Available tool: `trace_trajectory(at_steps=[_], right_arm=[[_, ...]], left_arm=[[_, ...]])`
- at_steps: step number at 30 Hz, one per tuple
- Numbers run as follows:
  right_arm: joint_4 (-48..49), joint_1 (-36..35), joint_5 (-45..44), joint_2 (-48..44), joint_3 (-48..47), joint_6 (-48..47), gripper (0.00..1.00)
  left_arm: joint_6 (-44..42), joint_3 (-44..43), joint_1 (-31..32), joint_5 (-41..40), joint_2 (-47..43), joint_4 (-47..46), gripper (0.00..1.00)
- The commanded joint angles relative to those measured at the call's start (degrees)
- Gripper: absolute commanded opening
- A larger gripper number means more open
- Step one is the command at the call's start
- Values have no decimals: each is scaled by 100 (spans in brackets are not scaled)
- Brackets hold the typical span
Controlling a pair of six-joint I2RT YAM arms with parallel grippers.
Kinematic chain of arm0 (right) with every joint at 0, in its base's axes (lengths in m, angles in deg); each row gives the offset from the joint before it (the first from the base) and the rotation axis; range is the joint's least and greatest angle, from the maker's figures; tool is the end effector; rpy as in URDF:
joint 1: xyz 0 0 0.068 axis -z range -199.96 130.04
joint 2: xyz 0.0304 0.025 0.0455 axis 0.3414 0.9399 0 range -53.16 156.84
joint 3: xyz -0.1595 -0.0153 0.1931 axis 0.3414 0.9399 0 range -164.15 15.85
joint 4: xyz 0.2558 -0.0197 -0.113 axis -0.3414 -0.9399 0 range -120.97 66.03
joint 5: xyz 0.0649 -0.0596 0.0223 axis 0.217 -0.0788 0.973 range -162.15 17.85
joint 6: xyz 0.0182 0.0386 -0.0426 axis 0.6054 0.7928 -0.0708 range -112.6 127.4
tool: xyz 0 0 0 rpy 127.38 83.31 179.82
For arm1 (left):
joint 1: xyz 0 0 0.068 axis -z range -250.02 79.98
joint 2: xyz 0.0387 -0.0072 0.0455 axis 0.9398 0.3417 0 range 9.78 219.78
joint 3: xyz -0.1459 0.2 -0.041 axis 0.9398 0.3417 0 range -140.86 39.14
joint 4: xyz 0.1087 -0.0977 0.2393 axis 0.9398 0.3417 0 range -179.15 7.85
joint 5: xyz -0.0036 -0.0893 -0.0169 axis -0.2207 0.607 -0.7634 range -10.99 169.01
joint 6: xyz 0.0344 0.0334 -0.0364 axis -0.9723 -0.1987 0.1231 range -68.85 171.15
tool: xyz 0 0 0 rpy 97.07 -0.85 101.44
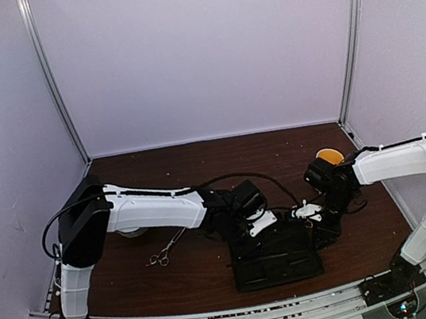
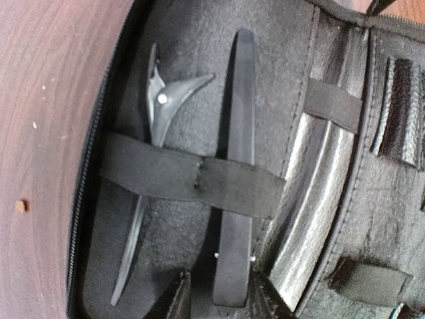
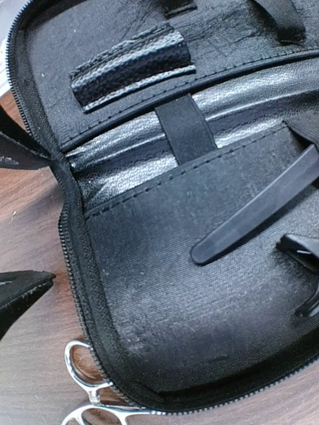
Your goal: Sort the hair-cutting tools
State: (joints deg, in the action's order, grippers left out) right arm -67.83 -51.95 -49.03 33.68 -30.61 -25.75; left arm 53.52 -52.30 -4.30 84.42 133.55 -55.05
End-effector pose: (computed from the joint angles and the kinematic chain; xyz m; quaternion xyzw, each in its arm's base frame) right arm 0.2103 0.1520 0.1139 -0.5352 0.8192 0.1996 0.0512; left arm 0.1843 -0.4189 0.1145 0.5216 0.8271 -0.1525 0.1432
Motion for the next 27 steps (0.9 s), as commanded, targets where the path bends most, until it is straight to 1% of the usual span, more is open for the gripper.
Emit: trace_trajectory(at_steps=[1, 5, 10, 12, 14, 17, 22, 24, 27], right_arm=[[-19, 25, 73, -42, -58, -8, 53], [-16, 26, 71, -71, -56, 1, 53], [-40, 26, 22, -191, -59, 1, 53], [-44, 26, -27, -287, -60, 1, 53], [-29, 26, -68, -392, -41, 11, 53], [30, 26, -83, -507, -27, 48, 53], [125, 26, -93, -579, -4, 96, 53], [144, 30, -96, -604, 10, 98, 53], [183, 26, -105, -633, 35, 111, 53]], left_arm=[[18, 28, -16, -14, -31, -348, 35], [23, 213, -22, -128, -339, -386, 39], [64, 626, -19, -509, -1108, -333, 47], [138, 843, -35, -716, -1395, -343, 49], [299, 1003, -158, -753, -1589, -328, 49], [709, 1196, -462, -538, -1694, -394, 49], [1388, 1406, -947, 462, -1611, -774, 49], [1581, 1372, -1054, 779, -1496, -882, 49], [1781, 1252, -1134, 989, -1305, -895, 49]])
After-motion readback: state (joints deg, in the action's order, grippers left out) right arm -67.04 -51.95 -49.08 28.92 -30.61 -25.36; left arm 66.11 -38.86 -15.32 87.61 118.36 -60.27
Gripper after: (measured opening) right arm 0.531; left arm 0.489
